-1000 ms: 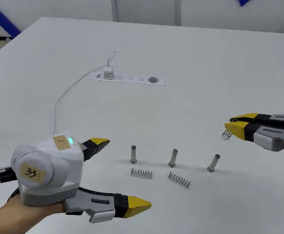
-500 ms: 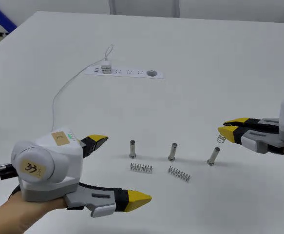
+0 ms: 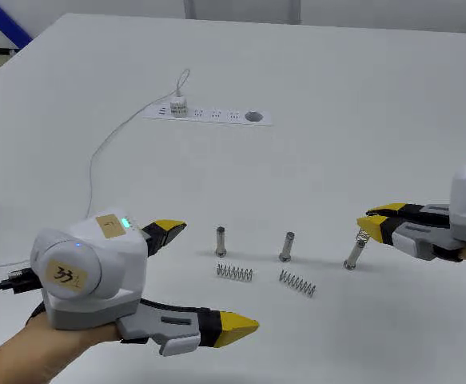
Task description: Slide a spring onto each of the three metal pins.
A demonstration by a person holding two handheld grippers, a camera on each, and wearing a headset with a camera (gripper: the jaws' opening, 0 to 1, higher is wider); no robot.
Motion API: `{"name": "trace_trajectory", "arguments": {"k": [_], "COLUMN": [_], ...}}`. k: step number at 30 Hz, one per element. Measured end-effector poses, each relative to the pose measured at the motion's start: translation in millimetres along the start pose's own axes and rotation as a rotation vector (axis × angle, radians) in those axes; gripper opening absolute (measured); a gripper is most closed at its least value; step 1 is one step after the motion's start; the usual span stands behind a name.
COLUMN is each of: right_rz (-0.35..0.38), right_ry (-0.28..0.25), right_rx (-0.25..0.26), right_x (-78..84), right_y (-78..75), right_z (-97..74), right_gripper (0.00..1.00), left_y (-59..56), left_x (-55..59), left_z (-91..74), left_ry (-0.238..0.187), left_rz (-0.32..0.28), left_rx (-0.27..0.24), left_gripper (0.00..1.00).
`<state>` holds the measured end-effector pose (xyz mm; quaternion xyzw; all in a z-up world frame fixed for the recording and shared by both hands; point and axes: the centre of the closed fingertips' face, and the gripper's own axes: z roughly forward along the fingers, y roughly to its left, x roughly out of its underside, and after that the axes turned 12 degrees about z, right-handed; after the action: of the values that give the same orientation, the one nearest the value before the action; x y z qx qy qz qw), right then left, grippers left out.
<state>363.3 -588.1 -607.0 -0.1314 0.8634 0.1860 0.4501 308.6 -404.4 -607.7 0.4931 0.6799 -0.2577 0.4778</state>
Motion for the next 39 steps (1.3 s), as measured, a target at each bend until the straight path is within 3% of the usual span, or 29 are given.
{"name": "trace_trajectory", "arguments": {"k": [21,33,39], "right_rz": [-0.011,0.008,0.038], "right_ry": [0.029,0.062,0.065], "right_rx": [-0.005,0.003,0.003], "right_x": [10.0,27.5,34.2], "right_y": [1.8,-0.8,-2.5], "right_z": [4.0,14.3,19.6], "right_gripper": [0.11,0.11,0.11], "left_y": [-1.3,5.9,16.1], "left_x": [1.5,0.4,-8.0], "left_z": [1.6,0.3,-1.2], "left_ry": [0.009,0.009,-0.014], "left_rz": [-0.003,-0.01,-0.022], "left_rx": [0.004,-0.01,-0.033], "left_gripper": [1.0,1.0,0.99]}}
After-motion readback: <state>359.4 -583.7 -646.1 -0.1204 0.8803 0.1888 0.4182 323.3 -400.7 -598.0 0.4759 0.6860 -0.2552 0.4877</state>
